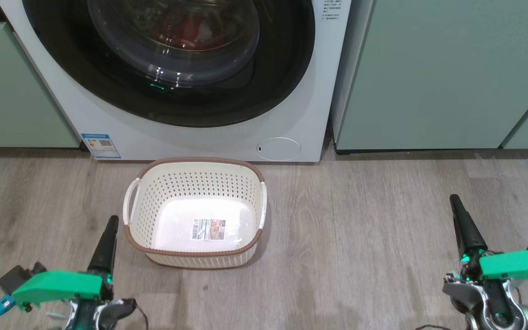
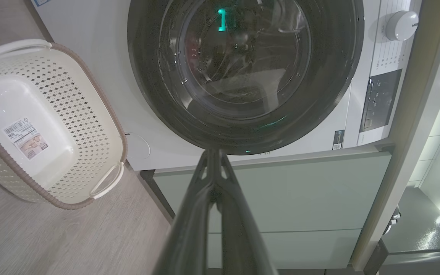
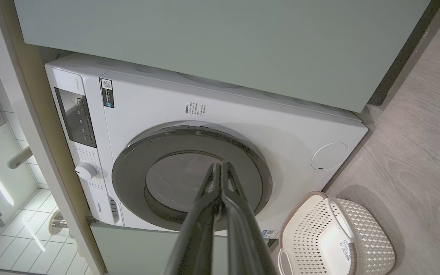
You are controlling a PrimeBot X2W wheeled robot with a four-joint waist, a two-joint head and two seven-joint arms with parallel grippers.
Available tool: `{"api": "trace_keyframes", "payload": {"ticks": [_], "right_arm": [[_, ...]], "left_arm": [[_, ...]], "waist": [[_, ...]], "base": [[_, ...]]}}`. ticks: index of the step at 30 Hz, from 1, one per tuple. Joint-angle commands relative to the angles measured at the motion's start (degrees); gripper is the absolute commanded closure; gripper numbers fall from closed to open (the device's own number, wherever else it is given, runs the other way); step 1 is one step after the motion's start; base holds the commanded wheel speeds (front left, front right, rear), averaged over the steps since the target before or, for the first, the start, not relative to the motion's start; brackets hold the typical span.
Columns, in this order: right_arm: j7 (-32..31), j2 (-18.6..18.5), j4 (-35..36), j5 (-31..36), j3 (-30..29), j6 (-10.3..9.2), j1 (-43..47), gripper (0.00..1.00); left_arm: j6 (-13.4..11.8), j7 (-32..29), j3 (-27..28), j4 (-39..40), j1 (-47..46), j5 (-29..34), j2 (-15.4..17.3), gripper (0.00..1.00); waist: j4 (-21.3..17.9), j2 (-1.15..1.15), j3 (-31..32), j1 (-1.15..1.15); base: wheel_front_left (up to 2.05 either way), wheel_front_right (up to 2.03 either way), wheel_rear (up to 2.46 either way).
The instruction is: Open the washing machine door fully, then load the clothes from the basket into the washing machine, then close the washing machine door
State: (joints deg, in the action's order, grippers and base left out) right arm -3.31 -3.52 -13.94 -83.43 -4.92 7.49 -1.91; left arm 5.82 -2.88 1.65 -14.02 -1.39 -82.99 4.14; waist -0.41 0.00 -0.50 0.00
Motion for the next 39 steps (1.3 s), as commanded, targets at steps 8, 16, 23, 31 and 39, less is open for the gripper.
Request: {"api": "trace_keyframes", "payload": {"ticks": [8,16,23,31,39], "right_arm": [[-1.1,-0.8,0.7,-6.6,0.5,0.0,-3.8,1.0],[-1.7,-0.7,0.0,-10.3,0.3,0.0,-4.1,1.0],[-1.8,-0.6,0.0,-10.2,0.1,0.0,-4.1,1.0],[-1.9,-0.5,0.0,-10.0,-0.1,0.0,-4.1,1.0],[-2.1,-0.4,0.0,-9.9,-0.2,0.0,-4.1,1.0]], "left_arm": [[1.2,-1.6,2.8,0.6,-4.2,-6.5,0.0,1.0],[1.7,-2.5,3.5,0.0,-4.7,-10.3,-0.3,1.0],[1.7,-2.6,3.6,0.0,-4.7,-10.2,-0.4,1.0],[1.7,-2.7,3.8,0.0,-4.7,-10.1,-0.5,1.0],[1.7,-2.8,3.9,0.0,-4.7,-10.0,-0.5,1.0]], "waist": [[0.2,0.0,0.2,0.0],[0.4,0.0,0.3,0.0],[0.4,0.0,0.3,0.0],[0.4,0.0,0.3,0.0],[0.4,0.0,0.3,0.0]], "base": [[0.0,0.0,0.0],[0.0,0.0,0.0],[0.0,0.0,0.0],[0.0,0.0,0.0],[0.0,0.0,0.0]]}}
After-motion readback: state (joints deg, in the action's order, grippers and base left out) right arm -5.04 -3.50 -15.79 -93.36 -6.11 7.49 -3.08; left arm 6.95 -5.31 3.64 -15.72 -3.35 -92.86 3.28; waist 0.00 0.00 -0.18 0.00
